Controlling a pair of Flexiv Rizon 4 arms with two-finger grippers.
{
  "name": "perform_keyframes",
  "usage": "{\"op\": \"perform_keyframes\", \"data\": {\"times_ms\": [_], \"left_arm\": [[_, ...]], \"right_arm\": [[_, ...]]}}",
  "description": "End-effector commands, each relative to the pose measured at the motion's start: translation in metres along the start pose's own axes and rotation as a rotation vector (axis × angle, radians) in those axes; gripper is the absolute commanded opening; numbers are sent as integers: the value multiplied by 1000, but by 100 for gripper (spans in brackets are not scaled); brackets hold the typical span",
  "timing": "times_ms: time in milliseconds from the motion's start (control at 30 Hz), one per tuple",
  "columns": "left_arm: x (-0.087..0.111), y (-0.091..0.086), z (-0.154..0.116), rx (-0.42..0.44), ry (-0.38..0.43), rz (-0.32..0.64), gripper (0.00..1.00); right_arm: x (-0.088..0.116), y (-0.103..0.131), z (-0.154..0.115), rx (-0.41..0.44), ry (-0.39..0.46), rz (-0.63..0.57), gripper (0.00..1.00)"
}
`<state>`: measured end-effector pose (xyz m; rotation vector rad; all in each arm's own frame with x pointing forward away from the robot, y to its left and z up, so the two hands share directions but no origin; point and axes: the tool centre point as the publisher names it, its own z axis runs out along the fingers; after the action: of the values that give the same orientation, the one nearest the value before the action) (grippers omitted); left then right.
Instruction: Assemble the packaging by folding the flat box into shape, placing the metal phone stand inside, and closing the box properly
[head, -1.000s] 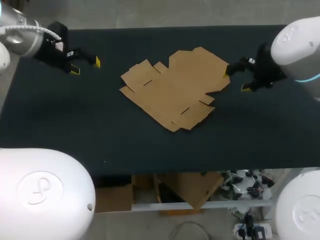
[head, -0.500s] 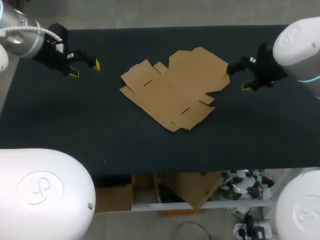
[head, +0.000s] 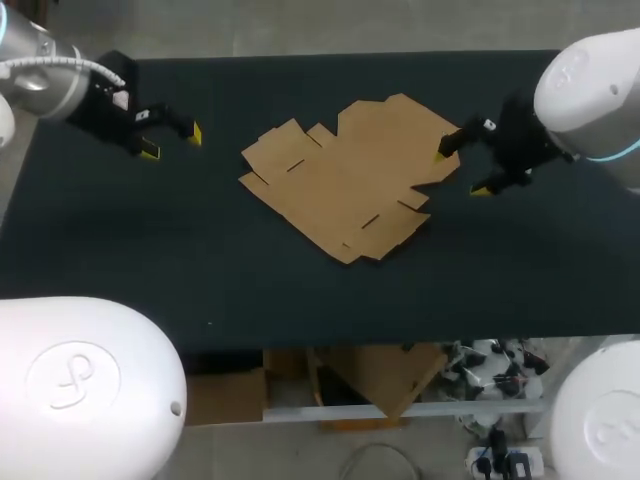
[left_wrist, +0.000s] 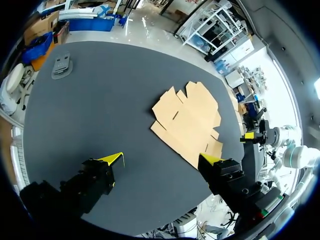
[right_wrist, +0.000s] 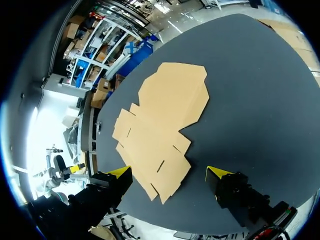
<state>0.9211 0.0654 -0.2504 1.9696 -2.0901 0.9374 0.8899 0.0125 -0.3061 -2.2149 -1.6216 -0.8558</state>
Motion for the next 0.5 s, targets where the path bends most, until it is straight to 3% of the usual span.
{"op": "perform_keyframes", "data": {"times_ms": [33, 267, 500], "left_arm": [[-1, 4, 1, -1, 6, -6, 100], [-1, 8, 3, -7, 10, -4, 100], [-4, 11, 3, -6, 6, -10, 100]], "right_arm": [[-3, -18, 15, -17, -24, 51, 100], [-4, -38, 29, -26, -5, 104, 100], [-12, -48, 46, 24, 21, 161, 100]]}}
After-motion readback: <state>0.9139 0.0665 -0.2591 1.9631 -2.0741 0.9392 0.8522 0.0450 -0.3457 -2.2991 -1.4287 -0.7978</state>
